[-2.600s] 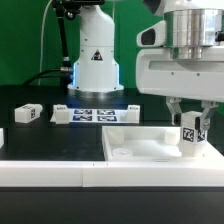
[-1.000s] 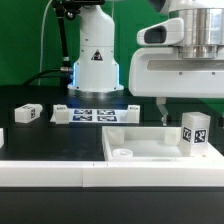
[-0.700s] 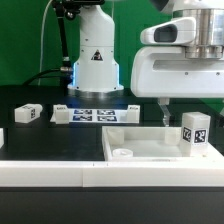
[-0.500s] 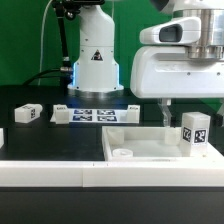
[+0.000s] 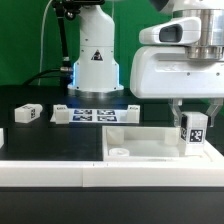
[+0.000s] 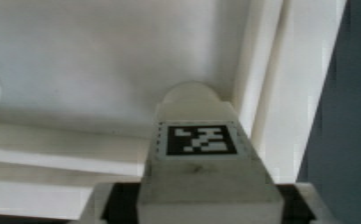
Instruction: Assemble one leg
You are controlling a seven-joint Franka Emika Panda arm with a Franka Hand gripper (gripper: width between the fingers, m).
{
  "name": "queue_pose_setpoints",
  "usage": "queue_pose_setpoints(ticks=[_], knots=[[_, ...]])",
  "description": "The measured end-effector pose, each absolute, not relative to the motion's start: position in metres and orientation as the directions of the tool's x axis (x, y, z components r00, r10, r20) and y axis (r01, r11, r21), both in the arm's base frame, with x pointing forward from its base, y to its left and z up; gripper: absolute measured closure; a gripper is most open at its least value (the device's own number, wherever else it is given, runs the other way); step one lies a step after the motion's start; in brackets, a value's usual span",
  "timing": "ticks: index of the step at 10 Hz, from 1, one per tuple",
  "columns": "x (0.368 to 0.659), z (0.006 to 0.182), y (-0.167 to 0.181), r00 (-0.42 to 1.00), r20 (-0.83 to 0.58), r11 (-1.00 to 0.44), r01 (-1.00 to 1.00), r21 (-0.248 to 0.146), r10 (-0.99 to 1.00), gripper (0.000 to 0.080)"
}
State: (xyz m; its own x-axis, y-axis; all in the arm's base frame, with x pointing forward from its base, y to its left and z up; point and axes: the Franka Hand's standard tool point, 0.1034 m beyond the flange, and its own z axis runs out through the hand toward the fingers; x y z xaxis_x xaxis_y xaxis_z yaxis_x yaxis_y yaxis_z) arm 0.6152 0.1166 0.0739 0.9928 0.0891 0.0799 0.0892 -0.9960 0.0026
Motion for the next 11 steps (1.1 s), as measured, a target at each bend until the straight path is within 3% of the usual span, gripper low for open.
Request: queue_pose_setpoints(ticks=[1, 5, 8, 11], knots=[[0.6152, 0.0739, 0.1166, 0.993, 0.08, -0.996, 0.087, 0.002, 0.087, 0.0511], [0.616, 0.0746, 0.113, 0.916, 0.063, -0.918, -0.392, -0.059, -0.395, 0.0511], [0.6146, 0.0737, 0.1151, 0.744, 0.026, -0.743, -0.664, -0.086, -0.668, 0.0509], [0.6135, 0.0727, 0.1174, 0.434, -0.009, -0.432, -0.898, -0.087, -0.901, 0.0509]])
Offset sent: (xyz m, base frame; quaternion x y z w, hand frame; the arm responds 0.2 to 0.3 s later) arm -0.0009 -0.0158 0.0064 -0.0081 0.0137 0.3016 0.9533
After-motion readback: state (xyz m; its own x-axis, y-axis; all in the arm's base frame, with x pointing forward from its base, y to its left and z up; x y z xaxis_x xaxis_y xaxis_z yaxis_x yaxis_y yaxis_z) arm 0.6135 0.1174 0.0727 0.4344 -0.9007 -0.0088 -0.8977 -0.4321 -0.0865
